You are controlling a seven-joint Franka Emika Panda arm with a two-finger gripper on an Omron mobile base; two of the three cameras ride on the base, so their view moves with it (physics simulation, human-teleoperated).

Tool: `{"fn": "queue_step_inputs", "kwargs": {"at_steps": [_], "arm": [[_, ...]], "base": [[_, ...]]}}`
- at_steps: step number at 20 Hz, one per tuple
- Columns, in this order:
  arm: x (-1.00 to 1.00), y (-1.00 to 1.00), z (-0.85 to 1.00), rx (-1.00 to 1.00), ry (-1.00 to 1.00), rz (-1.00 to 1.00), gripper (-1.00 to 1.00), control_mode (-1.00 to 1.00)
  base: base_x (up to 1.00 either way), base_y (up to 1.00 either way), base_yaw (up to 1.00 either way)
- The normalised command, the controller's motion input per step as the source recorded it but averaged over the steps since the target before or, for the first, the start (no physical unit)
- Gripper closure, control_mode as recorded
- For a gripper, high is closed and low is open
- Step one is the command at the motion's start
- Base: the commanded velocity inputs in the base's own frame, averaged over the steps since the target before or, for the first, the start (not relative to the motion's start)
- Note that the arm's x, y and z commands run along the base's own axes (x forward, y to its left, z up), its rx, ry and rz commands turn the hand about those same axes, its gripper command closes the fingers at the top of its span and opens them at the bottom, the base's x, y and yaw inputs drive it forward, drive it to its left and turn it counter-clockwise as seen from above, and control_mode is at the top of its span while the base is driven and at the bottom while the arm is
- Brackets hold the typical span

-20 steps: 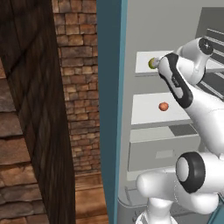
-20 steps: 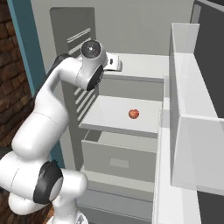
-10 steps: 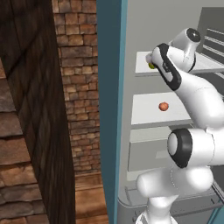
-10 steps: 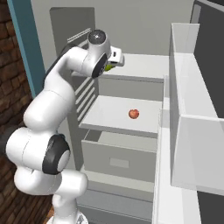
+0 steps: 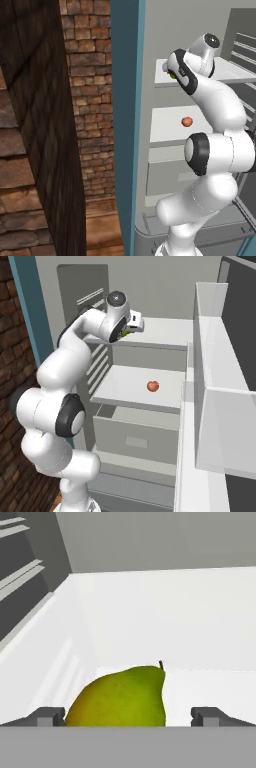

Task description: Retrieve the pear and peach from the fridge and place them into the bowl on the dining table.

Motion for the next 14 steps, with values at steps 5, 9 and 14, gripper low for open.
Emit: {"fn": "queue_step_inputs", "kwargs": {"at_steps": [5,9,14], "arm": [[0.39,0.00,0.00,0.00,0.00,0.00,-1.00,-1.00],[0.03,0.00,-0.24,0.00,0.04,0.00,-1.00,-1.00],[0.00,0.00,-0.48,0.00,0.08,0.00,-1.00,-1.00]], "base": [[0.00,0.00,0.00],[0.00,0.00,0.00],[0.00,0.00,0.00]]}}
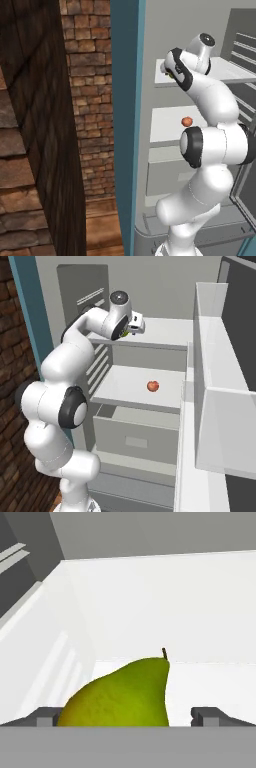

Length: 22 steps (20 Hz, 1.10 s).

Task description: Retrieve the pear and peach from the fridge and place them into the bowl on the dining table.

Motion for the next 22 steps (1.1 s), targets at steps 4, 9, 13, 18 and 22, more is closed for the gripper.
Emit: {"fn": "queue_step_inputs", "kwargs": {"at_steps": [4,9,13,18,22], "arm": [[0.07,0.00,-0.33,0.00,0.02,0.00,1.00,-1.00],[0.27,0.00,-0.09,0.00,0.00,0.00,1.00,-1.00],[-0.52,-0.14,-0.40,0.00,0.00,-0.07,1.00,-1.00],[-1.00,-0.56,-0.05,0.01,-0.04,-0.16,1.00,-1.00],[-1.00,0.11,0.00,0.00,-0.02,-0.02,1.00,-1.00]], "base": [[0.00,0.00,0.00],[0.00,0.00,0.00],[0.00,0.00,0.00],[0.00,0.00,0.00],[0.00,0.00,0.00]]}}
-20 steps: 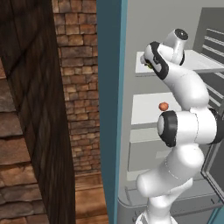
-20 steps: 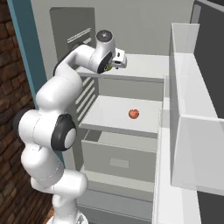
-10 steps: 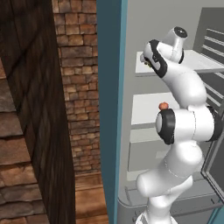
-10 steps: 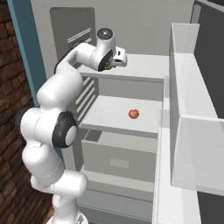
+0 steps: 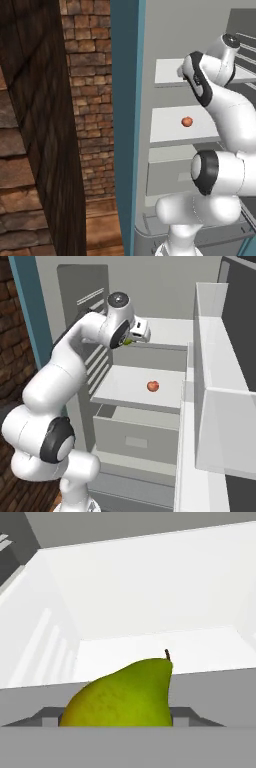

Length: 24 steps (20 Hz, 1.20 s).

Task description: Retrieve the pear and peach from the fridge and place them into the bowl on the dining table.

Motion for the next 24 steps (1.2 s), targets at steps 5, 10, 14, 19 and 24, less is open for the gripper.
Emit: {"fn": "queue_step_inputs", "kwargs": {"at_steps": [5,10,14,19,24], "arm": [[-1.00,0.24,-0.02,-0.01,-0.02,0.00,1.00,-1.00],[-1.00,0.00,0.00,0.00,-0.07,0.00,1.00,-1.00],[-0.91,0.00,0.00,0.00,-0.03,0.00,1.00,-1.00],[-0.38,0.04,0.00,0.00,0.00,0.00,1.00,1.00],[0.00,0.00,0.00,0.00,0.00,0.00,1.00,1.00]], "base": [[0.00,0.00,0.00],[0.00,0.00,0.00],[0.00,0.00,0.00],[-0.33,0.00,0.00],[-1.00,0.00,-0.01]]}}
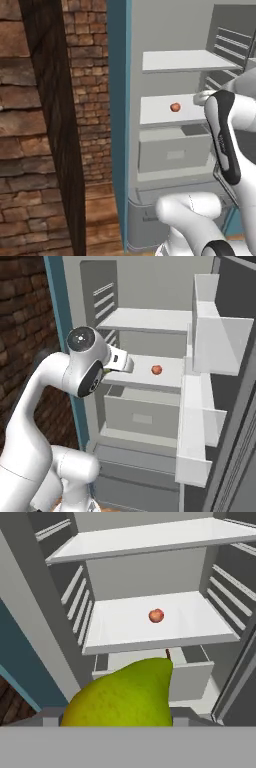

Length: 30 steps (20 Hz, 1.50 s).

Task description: Retrieve the pear and peach from the fridge and place them into the bowl on the dining table.

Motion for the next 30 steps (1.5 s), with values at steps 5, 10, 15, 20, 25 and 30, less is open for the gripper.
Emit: {"fn": "queue_step_inputs", "kwargs": {"at_steps": [5,10,15,20,25,30], "arm": [[0.00,0.00,0.00,0.00,0.00,0.00,1.00,1.00],[0.00,0.00,0.00,0.00,0.00,0.00,1.00,1.00],[0.00,0.00,0.00,0.00,0.00,0.00,1.00,1.00],[0.00,0.00,0.00,0.00,0.00,0.00,1.00,1.00],[0.00,0.00,0.00,0.00,0.00,0.00,1.00,1.00],[0.00,0.00,0.00,0.00,0.00,0.00,1.00,1.00]], "base": [[-1.00,0.01,-0.17],[-1.00,0.00,-0.48],[-1.00,0.00,-0.54],[-0.98,0.00,-0.57],[-0.90,0.00,-0.60],[-0.81,-0.09,-0.61]]}}
